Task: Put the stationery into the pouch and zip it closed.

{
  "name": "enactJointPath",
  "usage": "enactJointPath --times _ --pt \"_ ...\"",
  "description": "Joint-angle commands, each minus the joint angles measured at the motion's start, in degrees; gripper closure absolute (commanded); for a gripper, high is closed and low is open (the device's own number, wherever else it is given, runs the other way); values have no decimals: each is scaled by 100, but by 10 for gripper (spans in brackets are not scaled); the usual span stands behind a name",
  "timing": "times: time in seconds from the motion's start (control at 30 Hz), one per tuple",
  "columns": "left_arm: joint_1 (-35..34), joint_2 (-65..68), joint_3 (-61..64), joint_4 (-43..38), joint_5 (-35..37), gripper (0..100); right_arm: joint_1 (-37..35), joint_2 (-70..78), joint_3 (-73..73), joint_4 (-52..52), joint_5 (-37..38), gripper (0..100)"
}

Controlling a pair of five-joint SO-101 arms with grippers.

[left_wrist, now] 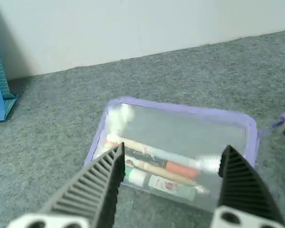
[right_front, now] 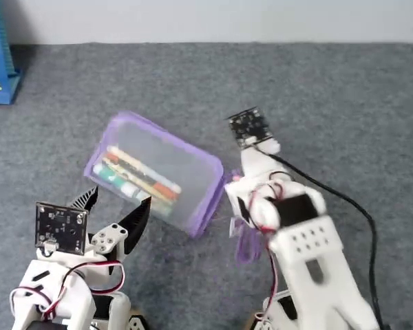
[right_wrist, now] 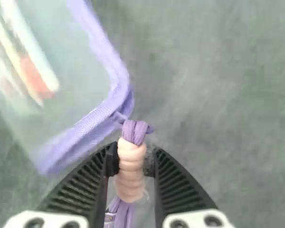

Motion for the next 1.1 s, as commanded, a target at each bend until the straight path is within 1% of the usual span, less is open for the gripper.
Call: enactJointPath --times 0.0,0.17,0.37,0.57,0.7,0.87,1.07 --pt "-35 -26 -92 -9 123 695 136 -699 -193 -382 352 991" --pt "-35 -26 -92 -18 132 695 312 -892 -229 -1121 580 991" --pt "-35 -26 -92 -26 132 695 532 -919 -229 -2255 1116 991" --pt "-35 -26 -198 -26 132 695 453 -927 -237 -3284 1582 991" --pt "-35 -26 -242 -26 132 695 180 -927 -237 -3864 2101 991" --pt "-35 -26 -251 -26 132 695 -145 -927 -334 -4127 2400 991" --pt "-44 -26 -259 -26 132 694 -321 -743 -1327 -4084 2400 991"
